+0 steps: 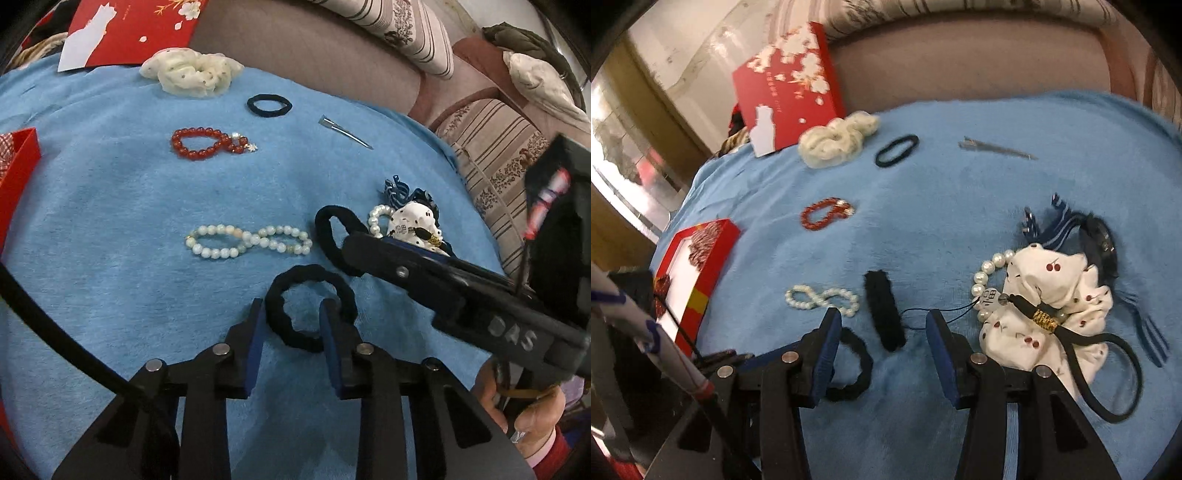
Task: Organize jewelry
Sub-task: 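Grasp the black wavy hair tie with the left tool while the right tool grasps a black hair tie, then carry both black hair ties into the tray and open both tools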
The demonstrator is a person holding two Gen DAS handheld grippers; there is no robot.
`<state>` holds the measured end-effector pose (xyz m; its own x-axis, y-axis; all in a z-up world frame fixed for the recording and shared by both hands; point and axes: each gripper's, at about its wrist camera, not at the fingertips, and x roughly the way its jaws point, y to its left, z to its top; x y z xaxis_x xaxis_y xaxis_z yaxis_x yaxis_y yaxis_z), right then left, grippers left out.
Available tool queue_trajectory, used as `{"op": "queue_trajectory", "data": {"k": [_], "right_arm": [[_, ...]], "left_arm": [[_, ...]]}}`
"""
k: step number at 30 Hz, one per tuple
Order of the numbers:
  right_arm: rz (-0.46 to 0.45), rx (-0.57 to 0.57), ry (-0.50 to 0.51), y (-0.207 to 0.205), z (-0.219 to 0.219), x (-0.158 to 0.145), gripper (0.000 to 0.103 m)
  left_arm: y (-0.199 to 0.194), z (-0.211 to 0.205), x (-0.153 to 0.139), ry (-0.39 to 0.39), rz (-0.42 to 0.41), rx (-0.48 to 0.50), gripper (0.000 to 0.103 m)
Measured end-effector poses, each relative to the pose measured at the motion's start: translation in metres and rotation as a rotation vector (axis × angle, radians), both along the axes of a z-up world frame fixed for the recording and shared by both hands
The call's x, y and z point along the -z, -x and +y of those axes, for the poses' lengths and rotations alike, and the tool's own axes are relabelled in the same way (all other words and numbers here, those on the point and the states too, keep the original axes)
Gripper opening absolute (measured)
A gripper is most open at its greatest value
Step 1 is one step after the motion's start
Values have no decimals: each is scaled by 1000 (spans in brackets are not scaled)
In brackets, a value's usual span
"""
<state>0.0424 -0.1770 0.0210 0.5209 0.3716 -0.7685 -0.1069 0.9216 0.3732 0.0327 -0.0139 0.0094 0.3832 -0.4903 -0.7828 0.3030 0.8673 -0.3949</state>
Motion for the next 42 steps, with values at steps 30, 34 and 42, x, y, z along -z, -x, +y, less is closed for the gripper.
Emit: {"op": "queue_trajectory", "data": {"k": [30, 34, 42], "right_arm": [[-46, 51, -43, 51, 25, -17, 13], [-39, 19, -42, 60, 51, -21, 13], [-72, -138, -60, 69, 140, -49, 13]], "left_arm": [[35, 172, -88, -78, -155, -325, 9], [40, 199, -89, -102, -151, -366, 9], [51, 249, -87, -116, -105, -443, 9]]}}
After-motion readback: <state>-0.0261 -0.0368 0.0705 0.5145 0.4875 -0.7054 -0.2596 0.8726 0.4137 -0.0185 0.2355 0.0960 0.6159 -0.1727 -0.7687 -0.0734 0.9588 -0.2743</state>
